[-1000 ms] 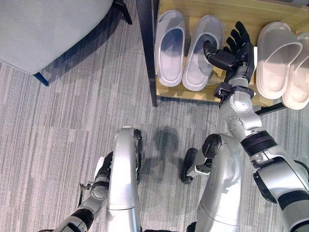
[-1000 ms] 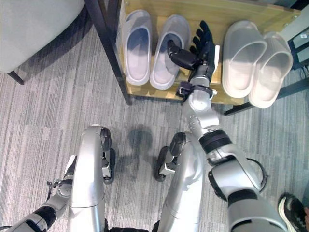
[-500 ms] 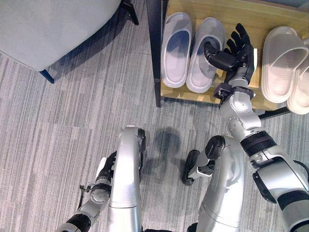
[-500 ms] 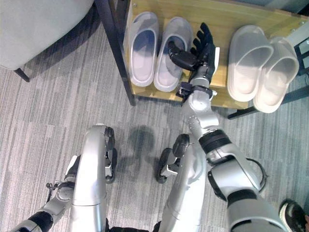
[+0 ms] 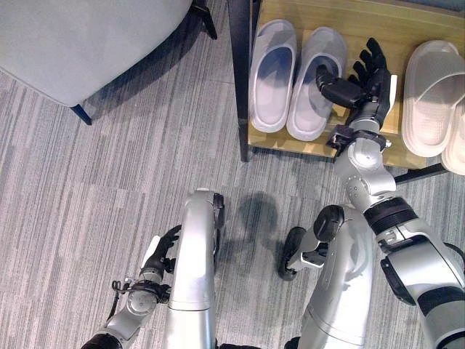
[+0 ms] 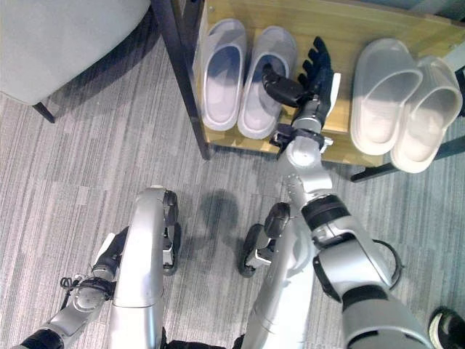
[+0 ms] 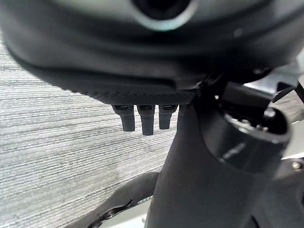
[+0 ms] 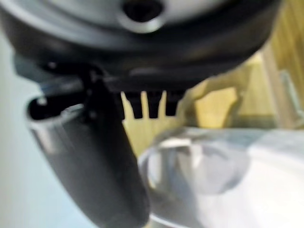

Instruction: Arrange the slippers neatly on the shoe rack.

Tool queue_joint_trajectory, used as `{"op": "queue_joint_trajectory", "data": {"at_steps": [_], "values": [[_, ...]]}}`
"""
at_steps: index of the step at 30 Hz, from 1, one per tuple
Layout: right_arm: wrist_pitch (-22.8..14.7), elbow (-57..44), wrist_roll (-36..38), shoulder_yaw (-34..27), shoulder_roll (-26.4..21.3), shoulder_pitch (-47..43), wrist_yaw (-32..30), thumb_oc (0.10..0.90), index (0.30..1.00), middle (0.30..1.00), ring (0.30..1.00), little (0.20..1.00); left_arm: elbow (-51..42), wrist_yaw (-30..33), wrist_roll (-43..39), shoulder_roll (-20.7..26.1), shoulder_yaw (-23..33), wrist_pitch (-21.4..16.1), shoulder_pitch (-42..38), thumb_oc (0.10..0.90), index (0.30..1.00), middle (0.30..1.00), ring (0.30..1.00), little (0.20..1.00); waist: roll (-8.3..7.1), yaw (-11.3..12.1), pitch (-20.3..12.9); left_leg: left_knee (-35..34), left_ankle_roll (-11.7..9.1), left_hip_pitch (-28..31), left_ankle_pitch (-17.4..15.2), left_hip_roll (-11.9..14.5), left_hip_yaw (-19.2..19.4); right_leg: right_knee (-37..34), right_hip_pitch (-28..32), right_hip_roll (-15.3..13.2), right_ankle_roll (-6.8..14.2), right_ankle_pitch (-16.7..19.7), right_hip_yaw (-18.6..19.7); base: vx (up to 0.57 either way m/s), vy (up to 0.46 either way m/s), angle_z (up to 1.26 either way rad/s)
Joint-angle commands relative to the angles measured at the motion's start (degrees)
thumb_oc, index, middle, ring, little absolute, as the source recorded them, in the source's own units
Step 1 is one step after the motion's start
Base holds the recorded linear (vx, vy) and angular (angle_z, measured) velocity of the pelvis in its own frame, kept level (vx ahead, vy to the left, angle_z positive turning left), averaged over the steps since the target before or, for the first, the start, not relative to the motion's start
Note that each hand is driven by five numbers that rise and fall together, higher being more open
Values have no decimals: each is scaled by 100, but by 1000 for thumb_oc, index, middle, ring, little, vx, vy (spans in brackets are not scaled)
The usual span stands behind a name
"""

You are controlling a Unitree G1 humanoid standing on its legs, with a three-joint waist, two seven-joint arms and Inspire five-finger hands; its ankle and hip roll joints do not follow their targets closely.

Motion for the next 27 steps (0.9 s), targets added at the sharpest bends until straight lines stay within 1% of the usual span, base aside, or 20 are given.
{"op": "queue_joint_trajectory", "data": {"at_steps": [1,2,3,4,6,7,9,11,12,13,15,17,18,19,20,21,23,26,27], "values": [[-734,-788,-73,-173,-257,-627,-97,800,900,900,900,900,-49,293,144,-107,-284,-303,345,800,900,900,900,900,85,162,-199,-149,401,-125,-405,-307,-155,379,323,385,-629,-536,497,0,0,0],[-857,-1183,5,-204,-355,-455,-103,800,900,900,900,900,121,270,27,-193,-228,-276,432,800,900,900,900,900,53,126,-199,-143,393,-125,-408,-291,-162,387,323,384,-631,-556,513,0,0,0],[-853,-1207,-1,-211,-359,-435,-111,800,900,900,900,900,128,266,24,-195,-231,-280,430,800,900,900,900,900,52,125,-199,-143,393,-125,-406,-292,-159,391,323,382,-630,-558,517,0,0,0],[-937,-1567,-40,-310,-414,-204,-114,800,900,900,900,900,271,233,-32,-274,-193,-250,498,800,900,900,900,900,20,80,-199,-151,392,-125,-400,-282,-146,392,323,372,-634,-569,516,0,0,0],[-938,-1712,-92,-363,-432,-78,-104,800,900,900,900,900,334,221,-38,-309,-182,-244,498,800,900,900,900,900,7,67,-199,-155,394,-125,-394,-286,-138,399,323,368,-632,-570,522,0,0,0],[-953,-2058,-132,-396,-475,99,-71,800,900,900,900,900,349,229,-41,-341,-133,-234,510,800,900,900,900,900,-2,48,-199,-148,395,-125,-391,-283,-150,403,323,373,-627,-574,515,0,0,0],[-929,-2247,-186,-408,-525,209,-84,800,900,900,900,900,331,215,-41,-348,-129,-213,512,800,900,900,900,900,-5,43,-199,-145,396,-125,-392,-283,-157,404,323,375,-627,-579,515,0,0,0],[-924,-2789,-302,-494,-619,569,18,800,900,900,900,900,376,200,-28,-426,-32,-190,472,800,900,900,900,900,-48,-24,-199,-143,399,-125,-392,-278,-153,421,323,376,-622,-595,527,0,0,0],[-915,-2817,-307,-510,-621,595,16,800,900,900,900,900,379,200,-26,-424,-36,-191,472,800,900,900,900,900,-51,-22,-199,-141,400,-125,-390,-280,-149,425,323,375,-621,-597,531,0,0,0],[-970,-3128,-296,-596,-688,864,142,800,900,900,900,900,376,211,32,-464,22,-172,457,800,900,900,900,900,-80,-63,-199,-143,397,-125,-392,-272,-145,420,323,374,-614,-607,528,0,0,0],[-974,-3284,-302,-660,-734,1017,203,800,900,900,900,900,337,212,50,-463,44,-177,459,800,900,900,900,900,-93,-68,-199,-143,398,-125,-392,-267,-133,425,323,372,-607,-604,539,0,0,0],[-989,-3664,-212,-712,-872,1350,418,800,900,900,900,900,260,209,110,-456,101,-160,494,800,900,900,900,900,-131,-99,-199,-150,405,-125,-395,-255,-123,416,323,366,-602,-598,552,0,0,0],[-959,-3625,-226,-912,-988,1457,506,800,900,900,900,900,610,2,259,-528,102,-183,648,800,900,900,900,900,-124,-81,-199,-157,401,-125,-381,-278,-128,410,323,359,-594,-598,552,0,0,0],[-981,-3815,-203,-876,-952,1613,675,800,900,900,900,900,1169,-53,313,-755,114,-59,480,800,900,900,900,900,-187,-92,-199,-160,387,-125,-380,-270,-133,402,323,384,-582,-590,549,31,-24,-3],[-1060,-4172,-241,-860,-1056,1648,790,800,900,900,900,900,1453,-109,469,-879,121,8,206,800,900,900,900,900,-271,-151,-199,-149,380,-125,-378,-259,-130,396,323,403,-578,-596,563,33,-29,-7],[-1003,-4456,-358,-891,-1130,1721,838,800,900,900,900,900,1629,-111,483,-966,200,34,44,800,900,900,900,900,-337,-212,-199,-128,376,-125,-381,-256,-129,393,323,414,-577,-598,579,28,-12,-9],[-992,-4727,-638,-1026,-1170,1943,935,800,900,900,900,900,1786,-46,523,-999,320,-75,-69,800,900,900,900,900,-395,-299,-199,-72,370,-125,-394,-251,-125,403,323,421,-560,-604,602,11,5,-3],[-983,-5128,-967,-1246,-1058,2403,990,800,900,900,900,900,1849,-7,429,-1078,453,-132,-76,800,900,900,900,900,-433,-371,-199,-22,378,-125,-401,-226,-106,437,323,419,-554,-616,617,2,12,1],[-962,-5222,-1084,-1300,-1041,2607,1060,800,900,900,900,900,1833,-15,437,-1095,515,-171,-97,800,900,900,900,900,-468,-398,-199,-17,383,-125,-387,-219,-98,434,323,425,-550,-599,628,0,0,0]]}}
